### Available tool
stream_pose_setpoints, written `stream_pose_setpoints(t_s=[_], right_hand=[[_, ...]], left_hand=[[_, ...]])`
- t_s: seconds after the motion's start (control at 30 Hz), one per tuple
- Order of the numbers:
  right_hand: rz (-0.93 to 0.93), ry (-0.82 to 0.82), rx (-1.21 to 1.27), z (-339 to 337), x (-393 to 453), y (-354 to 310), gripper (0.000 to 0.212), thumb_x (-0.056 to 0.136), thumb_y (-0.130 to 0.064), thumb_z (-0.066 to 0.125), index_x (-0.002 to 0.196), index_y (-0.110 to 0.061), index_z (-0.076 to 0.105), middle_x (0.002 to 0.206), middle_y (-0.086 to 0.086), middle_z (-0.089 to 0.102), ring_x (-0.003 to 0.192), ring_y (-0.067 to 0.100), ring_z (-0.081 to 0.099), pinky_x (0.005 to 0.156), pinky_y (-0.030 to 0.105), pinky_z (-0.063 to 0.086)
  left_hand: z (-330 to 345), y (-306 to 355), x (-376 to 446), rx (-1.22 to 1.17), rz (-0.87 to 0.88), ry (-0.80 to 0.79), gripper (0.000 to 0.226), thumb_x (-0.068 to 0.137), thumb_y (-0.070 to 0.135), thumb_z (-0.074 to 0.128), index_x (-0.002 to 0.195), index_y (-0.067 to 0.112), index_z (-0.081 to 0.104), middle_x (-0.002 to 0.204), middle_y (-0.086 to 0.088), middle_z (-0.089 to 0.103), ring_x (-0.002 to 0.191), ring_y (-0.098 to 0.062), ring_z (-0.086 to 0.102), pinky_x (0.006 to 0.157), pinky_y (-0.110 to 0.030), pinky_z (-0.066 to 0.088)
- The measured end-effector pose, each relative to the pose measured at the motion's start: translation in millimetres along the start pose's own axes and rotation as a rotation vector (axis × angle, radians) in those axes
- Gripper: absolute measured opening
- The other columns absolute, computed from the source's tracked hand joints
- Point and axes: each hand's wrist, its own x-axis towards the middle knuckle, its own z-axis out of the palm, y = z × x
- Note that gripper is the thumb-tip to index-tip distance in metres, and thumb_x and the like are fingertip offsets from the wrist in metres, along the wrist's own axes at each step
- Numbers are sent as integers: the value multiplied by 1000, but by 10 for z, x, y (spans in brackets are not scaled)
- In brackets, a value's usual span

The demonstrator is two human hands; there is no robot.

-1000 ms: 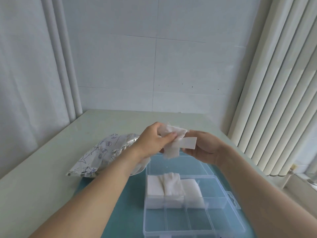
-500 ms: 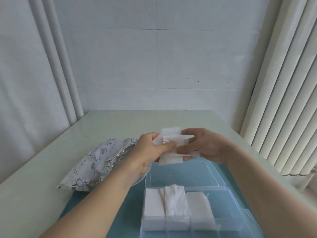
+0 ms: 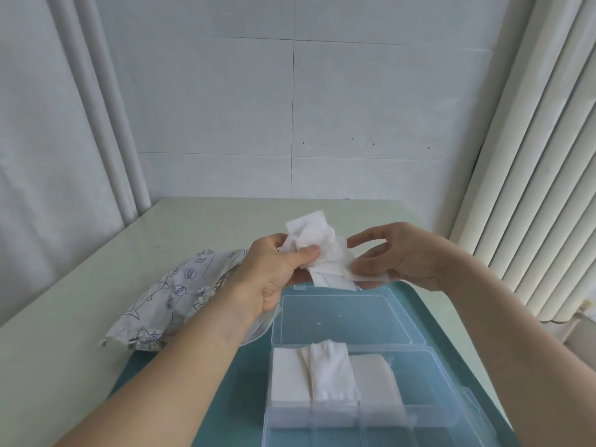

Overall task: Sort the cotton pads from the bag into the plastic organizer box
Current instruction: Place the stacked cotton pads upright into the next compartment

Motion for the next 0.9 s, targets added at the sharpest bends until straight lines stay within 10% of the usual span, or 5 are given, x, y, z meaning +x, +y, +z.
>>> stream_pose_setpoints(t_s=[0.27, 0.4, 0.6, 0.9], right_hand=[[-76, 237, 11, -131, -86, -101, 20, 78, -15, 82, 87, -2, 71, 76, 13, 72, 66, 19, 69, 58, 24, 56], [-131, 139, 263, -29, -59, -174, 46, 66, -40, 81, 97, -9, 68, 81, 2, 64, 66, 14, 54, 60, 26, 44], [-260, 240, 195, 305, 2, -105, 38, 63, -42, 82, 80, -8, 77, 83, 8, 74, 76, 21, 65, 77, 36, 50], [-228, 350, -32, 363, 73, 4, 19, 81, -21, 83, 92, -9, 74, 91, 10, 76, 64, 13, 66, 50, 20, 48]], left_hand=[[31, -21, 24, -23, 148, 219, 23, 80, 0, 78, 99, -2, 64, 107, -18, 69, 81, -25, 73, 66, -32, 60], [74, -35, -8, 12, 217, 298, 27, 82, 5, 77, 101, -7, 62, 106, -24, 67, 90, -31, 72, 64, -25, 59], [186, -45, -101, -55, 114, 98, 35, 79, 3, 79, 109, -7, 64, 109, -23, 71, 96, -33, 72, 73, -34, 62], [216, -9, -117, -102, 15, -78, 13, 90, -6, 63, 96, 5, 67, 89, -8, 74, 77, -18, 71, 67, -27, 60]])
